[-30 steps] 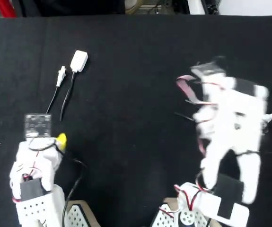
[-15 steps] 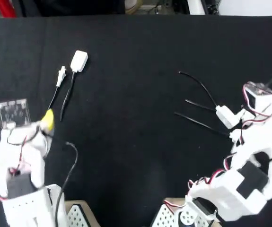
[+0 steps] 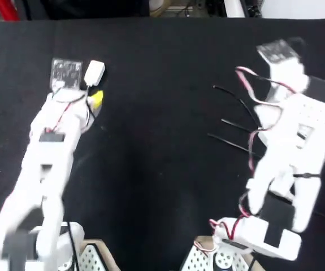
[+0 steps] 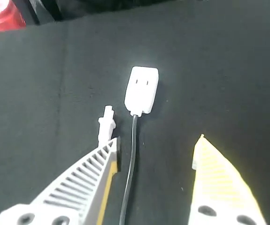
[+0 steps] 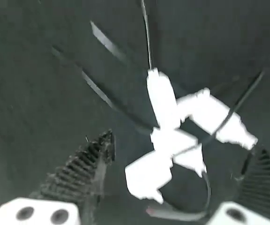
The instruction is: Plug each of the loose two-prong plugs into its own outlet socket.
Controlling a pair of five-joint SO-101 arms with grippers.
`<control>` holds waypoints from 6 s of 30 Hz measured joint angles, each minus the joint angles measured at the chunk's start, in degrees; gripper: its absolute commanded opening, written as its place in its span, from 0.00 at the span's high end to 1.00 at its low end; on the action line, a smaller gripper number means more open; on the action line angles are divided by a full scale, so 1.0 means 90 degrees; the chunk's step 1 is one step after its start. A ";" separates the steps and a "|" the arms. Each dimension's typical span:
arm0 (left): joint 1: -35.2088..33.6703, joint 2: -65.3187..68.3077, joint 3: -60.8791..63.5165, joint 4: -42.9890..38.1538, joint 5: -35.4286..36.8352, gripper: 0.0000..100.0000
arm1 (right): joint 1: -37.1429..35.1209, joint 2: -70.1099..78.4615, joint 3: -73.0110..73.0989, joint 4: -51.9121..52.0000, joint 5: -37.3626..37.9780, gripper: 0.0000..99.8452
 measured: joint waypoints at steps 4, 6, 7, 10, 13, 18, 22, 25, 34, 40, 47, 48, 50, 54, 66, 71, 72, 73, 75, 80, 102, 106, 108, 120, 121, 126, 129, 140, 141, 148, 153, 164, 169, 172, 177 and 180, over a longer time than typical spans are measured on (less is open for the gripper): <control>0.0000 0.2168 -0.1748 0.0039 0.0000 0.74 | -0.0801 0.0176 -0.0635 -0.0361 -0.1465 0.92; 0.0000 0.3077 -0.2676 0.0205 0.0000 0.74 | -0.1016 0.0479 -0.0654 -0.0811 -0.1856 0.99; 0.0000 0.3468 -0.3096 0.0274 0.0000 0.74 | -0.1035 0.0674 -0.0645 -0.1065 -0.2012 0.98; -0.0059 0.4347 -0.4024 0.0313 0.0000 0.74 | -0.1094 0.1299 -0.0430 -0.1797 -0.2452 0.97; -0.0088 0.4620 -0.4474 0.0313 0.0000 0.74 | -0.1182 0.1924 -0.0147 -0.2393 -0.2803 0.99; -0.0078 0.4757 -0.5158 0.0313 0.0000 0.74 | -0.1446 0.2227 -0.0010 -0.2667 -0.2891 0.99; -0.0098 0.5392 -0.5744 0.0332 0.0000 0.74 | -0.1621 0.2286 0.0342 -0.2901 -0.2901 0.99; -0.0107 0.6056 -0.6252 0.0586 -0.0137 0.74 | -0.1709 0.2286 0.0654 -0.3165 -0.2891 0.99; -0.0107 0.7355 -0.8361 0.2335 -0.0381 0.74 | -0.1729 0.2286 0.1094 -0.3849 -0.2901 0.99; -0.0117 0.7736 -0.9182 0.2989 -0.0381 0.85 | -0.1895 0.2286 0.1553 -0.4503 -0.2911 0.99; -0.0107 0.7785 -1.0081 0.4786 -0.1114 0.97 | -0.2042 0.2286 0.1661 -0.4679 -0.2911 0.99; -0.0098 0.7785 -1.0208 0.5060 -0.1241 0.97 | -0.2042 0.2286 0.1661 -0.4679 -0.2911 0.99; 0.0000 0.7785 -1.0393 0.5685 -0.1446 0.97 | -0.2051 0.2286 0.1661 -0.4679 -0.2911 0.99; 0.0254 0.7785 -1.0882 0.7004 -0.1719 0.97 | -0.2061 0.2286 0.1661 -0.4679 -0.2911 0.99; 0.0742 0.7883 -1.2444 0.9895 -0.1915 0.97 | -0.2061 0.2530 0.1661 -0.4718 -0.2911 0.99; 0.0938 0.7853 -1.2132 0.9905 -0.1915 0.97 | -0.2061 0.2755 0.1651 -0.4728 -0.2911 0.99; 0.0918 0.7736 -1.2054 0.9905 -0.1915 0.97 | -0.2061 0.2764 0.1651 -0.4728 -0.2911 0.99; 0.0879 0.7570 -1.1897 0.9905 -0.1885 0.97 | -0.2061 0.2764 0.1651 -0.4728 -0.2911 0.99; 0.0781 0.7092 -1.1458 0.9905 -0.1690 0.97 | -0.2061 0.2764 0.1651 -0.4728 -0.2911 0.99; 0.0713 0.5314 -0.9397 0.9905 -0.1563 0.97 | -0.2061 0.2764 0.1651 -0.4728 -0.2911 0.99; 0.2471 -0.1289 0.0498 0.5958 -0.5040 0.97 | -0.2061 0.2764 0.1651 -0.4728 -0.2911 0.99; 0.3009 -0.2227 0.0801 0.6779 -0.5255 0.97 | -0.2061 0.2764 0.1651 -0.4728 -0.2911 0.99; 0.3087 -0.2882 0.1016 0.6945 -0.5148 0.97 | -0.2061 0.2764 0.1651 -0.4728 -0.2911 0.99; 0.3155 -0.7004 0.3370 0.6125 -0.5031 0.97 | -0.2061 0.2764 0.1651 -0.4728 -0.2921 0.99; 0.3155 -0.7277 0.3477 0.6125 -0.5031 0.97 | -0.2061 0.2764 0.1651 -0.4728 -0.2921 0.99; 0.3155 -0.8371 0.3770 0.6437 -0.5040 0.97 | -0.2061 0.2764 0.1651 -0.4728 -0.2921 0.99; 0.3155 -0.8879 0.3868 0.6603 -0.5040 0.96 | -0.2061 0.2764 0.1651 -0.4728 -0.2921 0.99; 0.3155 -0.9768 0.3878 0.7267 -0.5031 0.67 | -0.2061 0.2764 0.1651 -0.4728 -0.2921 0.99; 0.3155 -0.9788 0.3878 0.7267 -0.4972 0.65 | -0.2061 0.2764 0.1651 -0.4728 -0.2921 0.99; 0.3155 -0.9875 0.3839 0.7346 -0.4493 0.63 | -0.2061 0.2764 0.1651 -0.4728 -0.2921 0.99; 0.3145 -0.9895 0.3614 0.7492 -0.4093 0.63 | -0.2061 0.2764 0.1651 -0.4728 -0.2921 0.99; 0.3145 -0.9905 0.3585 0.7492 -0.3897 0.87 | -0.2061 0.2764 0.1651 -0.4728 -0.2921 0.99; 0.3155 -0.9905 0.3048 0.8010 -0.3331 0.86 | -0.2061 0.2764 0.1651 -0.4728 -0.2921 0.99; 0.3136 -0.9905 0.2921 0.8068 -0.3096 0.83 | -0.2061 0.2764 0.1651 -0.4728 -0.2921 0.99; 0.3126 -0.9905 0.2921 0.8068 -0.3028 0.81 | -0.2061 0.2764 0.1651 -0.4728 -0.2921 0.99; 0.3126 -0.9905 0.2979 0.8068 -0.3028 0.81 | -0.2061 0.2764 0.1651 -0.4728 -0.2921 0.99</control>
